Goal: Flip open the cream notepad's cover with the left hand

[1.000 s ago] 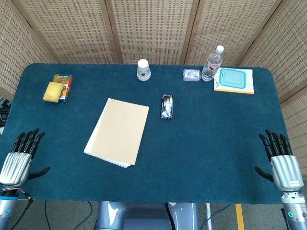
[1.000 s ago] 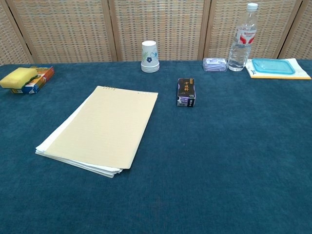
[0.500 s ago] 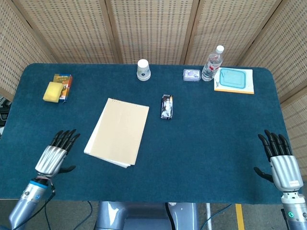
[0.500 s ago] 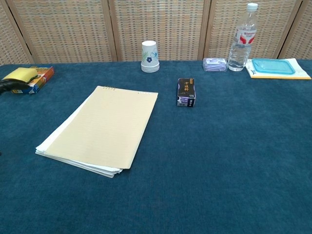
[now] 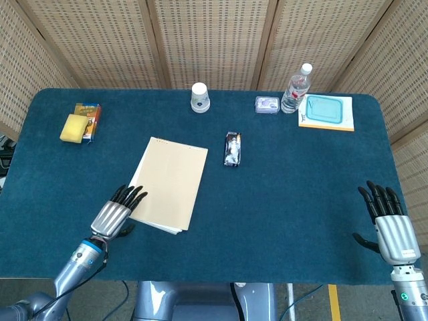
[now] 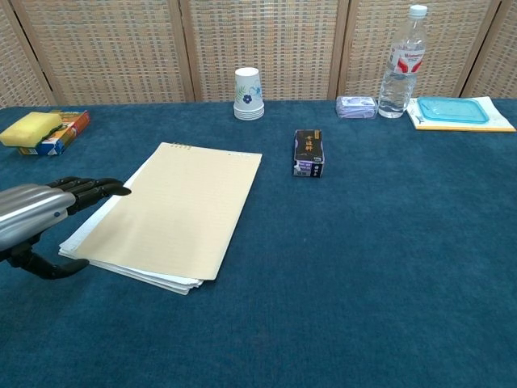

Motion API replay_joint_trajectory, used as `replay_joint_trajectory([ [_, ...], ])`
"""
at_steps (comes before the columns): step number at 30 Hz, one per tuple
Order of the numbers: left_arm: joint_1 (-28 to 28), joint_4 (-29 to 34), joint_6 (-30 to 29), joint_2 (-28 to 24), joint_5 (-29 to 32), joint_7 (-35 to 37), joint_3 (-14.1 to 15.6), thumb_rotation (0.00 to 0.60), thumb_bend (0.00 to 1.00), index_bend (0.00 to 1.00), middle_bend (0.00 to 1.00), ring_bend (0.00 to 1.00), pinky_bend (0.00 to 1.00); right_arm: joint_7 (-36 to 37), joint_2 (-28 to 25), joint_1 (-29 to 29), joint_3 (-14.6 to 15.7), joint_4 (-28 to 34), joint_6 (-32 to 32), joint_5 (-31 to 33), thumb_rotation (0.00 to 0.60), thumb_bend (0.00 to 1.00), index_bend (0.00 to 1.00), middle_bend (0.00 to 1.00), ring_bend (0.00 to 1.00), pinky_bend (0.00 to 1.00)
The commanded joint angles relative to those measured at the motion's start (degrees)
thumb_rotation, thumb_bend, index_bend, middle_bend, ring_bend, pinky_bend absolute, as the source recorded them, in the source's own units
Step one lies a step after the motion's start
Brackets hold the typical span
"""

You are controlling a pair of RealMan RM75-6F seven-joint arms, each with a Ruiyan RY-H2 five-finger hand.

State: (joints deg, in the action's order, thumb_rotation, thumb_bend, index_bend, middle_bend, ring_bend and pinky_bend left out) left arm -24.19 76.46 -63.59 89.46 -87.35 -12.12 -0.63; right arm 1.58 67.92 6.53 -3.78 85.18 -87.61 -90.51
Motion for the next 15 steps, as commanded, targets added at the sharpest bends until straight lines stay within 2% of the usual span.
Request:
replay_joint_trajectory([
  [1,-0.5,-1.2,1.0,1.0,0.7,0.3,0.0,0.6,0.38,0.0,0.0,0.0,0.0,0.1,-0.1,0.0,0.0,0.0,-0.1,0.0,0.6,0.0,0.0,0.0,0.0,0.0],
  [15,-2.2,-4.7,3.2,3.6,2.4,1.0,-0.4,0.6,0.38,0.0,0.0,0.0,0.0,0.6,-0.2,0.0,0.0,0.1,0.1,0.1,0.6,0.0,0.0,0.0,0.0,0.0],
])
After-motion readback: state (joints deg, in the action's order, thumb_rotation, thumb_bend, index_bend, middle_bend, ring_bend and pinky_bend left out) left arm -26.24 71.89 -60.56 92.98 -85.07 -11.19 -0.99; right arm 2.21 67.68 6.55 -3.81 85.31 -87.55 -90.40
